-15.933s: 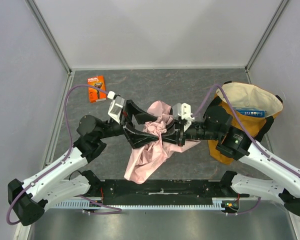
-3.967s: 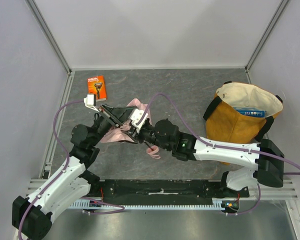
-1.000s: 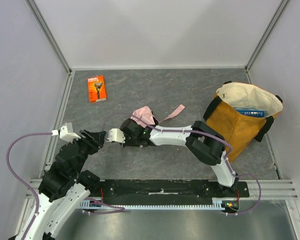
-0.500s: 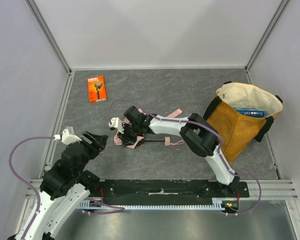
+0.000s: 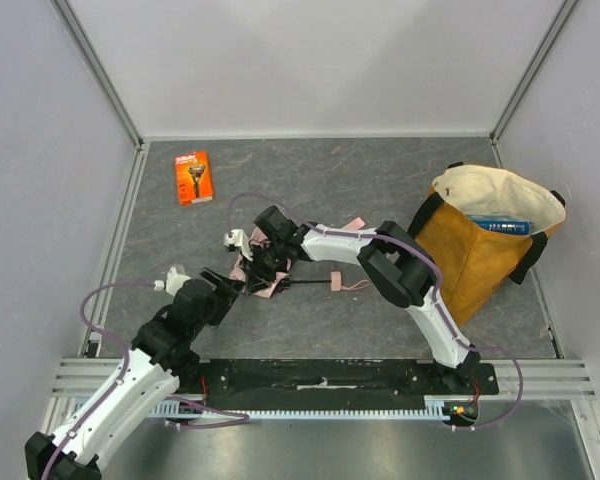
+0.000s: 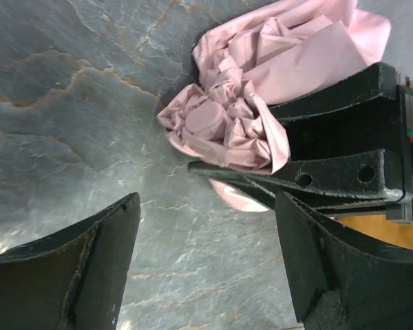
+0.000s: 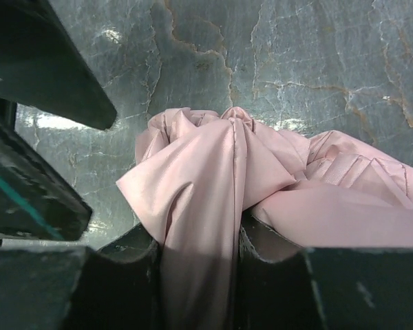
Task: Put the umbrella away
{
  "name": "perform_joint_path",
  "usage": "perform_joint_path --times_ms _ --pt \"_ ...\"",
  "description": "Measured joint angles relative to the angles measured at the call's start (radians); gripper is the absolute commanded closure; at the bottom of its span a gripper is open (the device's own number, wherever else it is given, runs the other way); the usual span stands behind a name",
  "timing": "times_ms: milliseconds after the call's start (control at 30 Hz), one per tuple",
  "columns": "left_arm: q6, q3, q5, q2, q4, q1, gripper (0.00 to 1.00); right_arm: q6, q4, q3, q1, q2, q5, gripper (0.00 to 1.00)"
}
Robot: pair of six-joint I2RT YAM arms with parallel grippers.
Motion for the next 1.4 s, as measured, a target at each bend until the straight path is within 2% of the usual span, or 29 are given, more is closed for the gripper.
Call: perform_joint_path --times_ms 200,600,767,967,1100,1233,1400 --pt "-0.070 -0.143 0.002 -0.052 0.178 0.009 0.11 0.014 -0.009 0.001 -0.014 0.009 -0.060 1.00" --pt "-0.080 -0.219 -0.020 -0.084 0.407 0.042 0.13 0.024 -0.008 0.001 -0.019 0.012 -0.076 1.00" --pt "-0.080 -0.222 -0.025 -0.055 0.430 0.042 0.12 0.026 -0.008 0.001 -0.020 0.013 -0.077 1.00" --pt "-0.079 -0.183 -0.024 0.100 0.463 0.043 0.17 0.026 -0.007 0.001 -0.021 0.013 -0.080 1.00" --pt "-0.079 -0.166 -0.023 0.090 0.425 0.045 0.21 0.026 -0.007 0.001 -0.021 0.013 -0.080 1.00" --pt "-0.087 -0.163 -0.015 0.040 0.340 0.047 0.16 0.026 -0.007 0.001 -0.021 0.013 -0.080 1.00" --pt "-0.100 -0.140 -0.013 0.058 0.272 0.047 0.12 0.026 -0.007 0.001 -0.021 0.013 -0.080 1.00"
